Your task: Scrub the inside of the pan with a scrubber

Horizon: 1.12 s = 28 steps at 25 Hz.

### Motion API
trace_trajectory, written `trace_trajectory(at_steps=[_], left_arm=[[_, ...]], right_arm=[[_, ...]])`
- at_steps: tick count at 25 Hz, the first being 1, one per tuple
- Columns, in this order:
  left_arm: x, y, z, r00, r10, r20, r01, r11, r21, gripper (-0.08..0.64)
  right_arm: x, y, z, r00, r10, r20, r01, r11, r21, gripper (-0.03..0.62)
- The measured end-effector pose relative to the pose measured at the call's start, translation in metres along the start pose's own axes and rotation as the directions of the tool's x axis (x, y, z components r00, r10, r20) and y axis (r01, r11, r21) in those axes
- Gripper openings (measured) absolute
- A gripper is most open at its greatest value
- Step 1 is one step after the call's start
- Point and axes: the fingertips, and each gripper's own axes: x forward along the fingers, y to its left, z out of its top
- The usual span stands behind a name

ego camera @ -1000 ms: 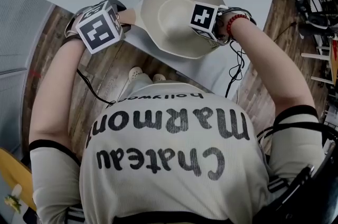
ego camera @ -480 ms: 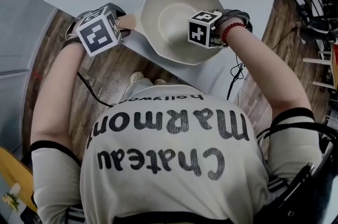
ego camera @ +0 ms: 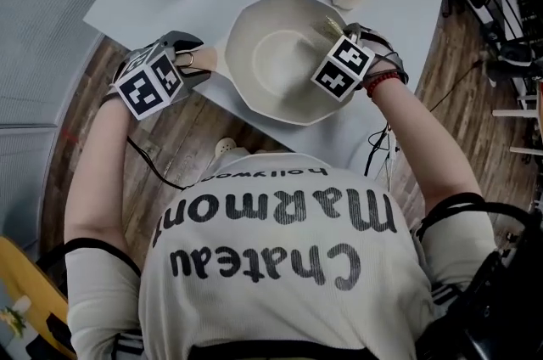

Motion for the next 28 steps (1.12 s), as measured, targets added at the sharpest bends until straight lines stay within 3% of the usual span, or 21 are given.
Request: trace_trajectory(at_steps=[2, 4, 6, 7, 8, 9, 10, 11, 12, 13, 14, 15, 16, 18, 19, 20, 22, 24, 26, 28], left_arm=[[-0.011, 0.003, 0.007, 0.997, 0.008, 0.082, -0.005, 0.999, -0.041, 0.290], [-0.024, 0.009, 0.009, 0.990, 0.047, 0.133, -0.035, 0.996, -0.086, 0.293], [-0.041, 0.018, 0.012, 0.974, 0.138, 0.178, -0.115, 0.984, -0.139, 0.293], [-0.052, 0.023, 0.017, 0.954, 0.210, 0.215, -0.172, 0.968, -0.186, 0.293], [-0.066, 0.027, 0.026, 0.916, 0.304, 0.261, -0.237, 0.936, -0.260, 0.277], [-0.083, 0.032, 0.036, 0.853, 0.421, 0.308, -0.302, 0.880, -0.367, 0.241], [-0.102, 0.037, 0.045, 0.765, 0.546, 0.342, -0.343, 0.795, -0.501, 0.204], [-0.117, 0.040, 0.054, 0.666, 0.653, 0.362, -0.331, 0.693, -0.641, 0.100], [-0.127, 0.039, 0.062, 0.582, 0.720, 0.378, -0.252, 0.601, -0.758, 0.002], [-0.129, 0.033, 0.072, 0.525, 0.747, 0.408, -0.119, 0.539, -0.834, 0.002], [-0.124, 0.021, 0.084, 0.494, 0.741, 0.454, 0.030, 0.507, -0.861, 0.000], [-0.116, 0.006, 0.097, 0.482, 0.717, 0.504, 0.153, 0.497, -0.854, 0.000], [-0.107, -0.009, 0.110, 0.490, 0.683, 0.542, 0.221, 0.504, -0.835, 0.000], [-0.092, -0.034, 0.125, 0.555, 0.627, 0.546, 0.191, 0.543, -0.818, 0.000], [-0.088, -0.042, 0.125, 0.590, 0.622, 0.515, 0.138, 0.551, -0.823, 0.000], [-0.088, -0.046, 0.123, 0.610, 0.628, 0.483, 0.097, 0.545, -0.833, 0.000], [-0.095, -0.050, 0.118, 0.607, 0.648, 0.460, 0.085, 0.522, -0.848, 0.000], [-0.102, -0.054, 0.117, 0.590, 0.647, 0.482, 0.114, 0.525, -0.844, 0.000], [-0.105, -0.060, 0.119, 0.592, 0.623, 0.511, 0.119, 0.560, -0.820, 0.000], [-0.112, -0.067, 0.120, 0.602, 0.589, 0.540, 0.107, 0.610, -0.785, 0.000]], right_arm=[[-0.008, -0.009, -0.002, 0.996, -0.024, 0.083, 0.010, 0.987, 0.162, 0.054], [-0.015, -0.019, -0.007, 0.986, -0.044, 0.160, -0.008, 0.950, 0.312, 0.054], [-0.029, -0.028, -0.011, 0.964, -0.071, 0.257, -0.063, 0.877, 0.477, 0.055], [-0.040, -0.032, -0.013, 0.947, -0.090, 0.308, -0.103, 0.823, 0.558, 0.054], [-0.052, -0.035, -0.017, 0.927, -0.113, 0.357, -0.151, 0.761, 0.631, 0.055], [-0.063, -0.037, -0.021, 0.904, -0.134, 0.406, -0.208, 0.692, 0.691, 0.055], [-0.072, -0.037, -0.023, 0.877, -0.152, 0.456, -0.276, 0.618, 0.736, 0.055], [-0.079, -0.037, -0.023, 0.844, -0.168, 0.510, -0.353, 0.542, 0.762, 0.055], [-0.085, -0.035, -0.022, 0.805, -0.182, 0.565, -0.431, 0.474, 0.767, 0.055], [-0.092, -0.032, -0.020, 0.763, -0.194, 0.617, -0.504, 0.420, 0.755, 0.055], [-0.099, -0.026, -0.019, 0.721, -0.204, 0.662, -0.565, 0.381, 0.732, 0.055], [-0.108, -0.019, -0.019, 0.684, -0.213, 0.698, -0.612, 0.354, 0.708, 0.055], [-0.116, -0.012, -0.022, 0.654, -0.227, 0.722, -0.644, 0.334, 0.688, 0.055], [-0.131, -0.006, -0.033, 0.626, -0.273, 0.730, -0.663, 0.306, 0.683, 0.055], [-0.137, -0.006, -0.040, 0.628, -0.305, 0.716, -0.649, 0.303, 0.698, 0.055], [-0.142, -0.009, -0.047, 0.635, -0.343, 0.693, -0.619, 0.310, 0.721, 0.055], [-0.157, -0.017, -0.059, 0.632, -0.413, 0.656, -0.559, 0.344, 0.754, 0.054], [-0.180, -0.017, -0.063, 0.594, -0.436, 0.676, -0.565, 0.373, 0.736, 0.055], [-0.202, -0.009, -0.062, 0.571, -0.431, 0.698, -0.582, 0.387, 0.715, 0.055], [-0.212, 0.005, -0.057, 0.606, -0.416, 0.678, -0.541, 0.409, 0.735, 0.055]])
